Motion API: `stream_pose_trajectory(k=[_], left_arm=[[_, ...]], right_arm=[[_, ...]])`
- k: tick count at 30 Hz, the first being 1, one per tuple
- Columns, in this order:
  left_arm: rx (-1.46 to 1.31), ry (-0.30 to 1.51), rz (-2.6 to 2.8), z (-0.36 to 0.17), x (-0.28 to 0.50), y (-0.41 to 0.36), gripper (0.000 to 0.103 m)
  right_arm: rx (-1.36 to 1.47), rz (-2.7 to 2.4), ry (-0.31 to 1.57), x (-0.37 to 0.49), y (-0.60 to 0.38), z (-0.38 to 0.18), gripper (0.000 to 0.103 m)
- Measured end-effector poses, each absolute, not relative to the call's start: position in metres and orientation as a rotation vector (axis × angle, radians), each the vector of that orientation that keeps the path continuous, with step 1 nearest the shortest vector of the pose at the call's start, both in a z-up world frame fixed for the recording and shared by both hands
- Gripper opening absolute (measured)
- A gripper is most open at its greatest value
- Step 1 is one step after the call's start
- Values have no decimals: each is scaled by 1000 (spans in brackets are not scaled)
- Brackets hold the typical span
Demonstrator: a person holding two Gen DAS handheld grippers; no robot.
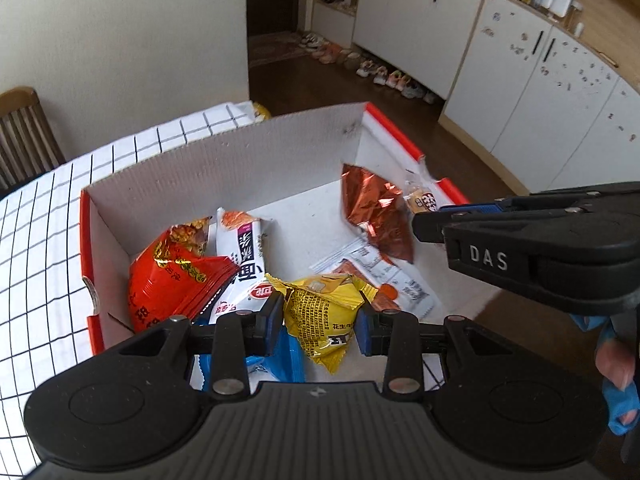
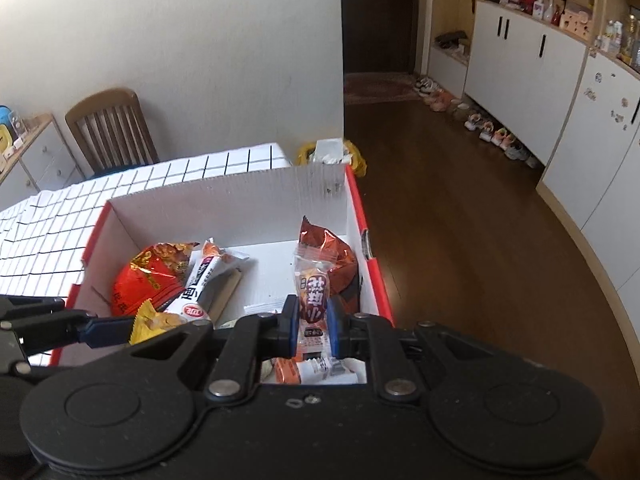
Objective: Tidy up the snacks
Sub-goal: 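Lower and release both candies into the box with both tools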
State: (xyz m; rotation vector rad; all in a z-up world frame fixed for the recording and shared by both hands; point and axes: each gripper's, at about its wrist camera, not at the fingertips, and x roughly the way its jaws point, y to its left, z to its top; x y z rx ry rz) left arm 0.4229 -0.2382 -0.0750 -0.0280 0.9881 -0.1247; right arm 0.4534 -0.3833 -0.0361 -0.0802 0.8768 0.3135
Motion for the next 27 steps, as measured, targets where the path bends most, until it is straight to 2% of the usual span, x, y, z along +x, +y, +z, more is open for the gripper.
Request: stream_pose_trajectory(k=[14, 22, 24, 26, 27], left_arm=[[-29, 1060, -93, -100, 442, -242, 36], [-34, 1080, -69, -105, 438, -242, 37], [-37, 1076, -64, -103, 437, -241, 42], [-43, 1063, -63, -100, 433, -240, 62], [-44, 1051, -63, -97, 431, -240, 65]], right_arm=[[-112, 360, 952, 475, -378, -64, 14], [-105, 380, 956, 475, -379, -65, 19], [-104, 384, 956, 473, -381, -65, 20], [-103, 387, 954, 471, -382, -65, 21], [-101, 386, 954, 470, -383, -65, 22]])
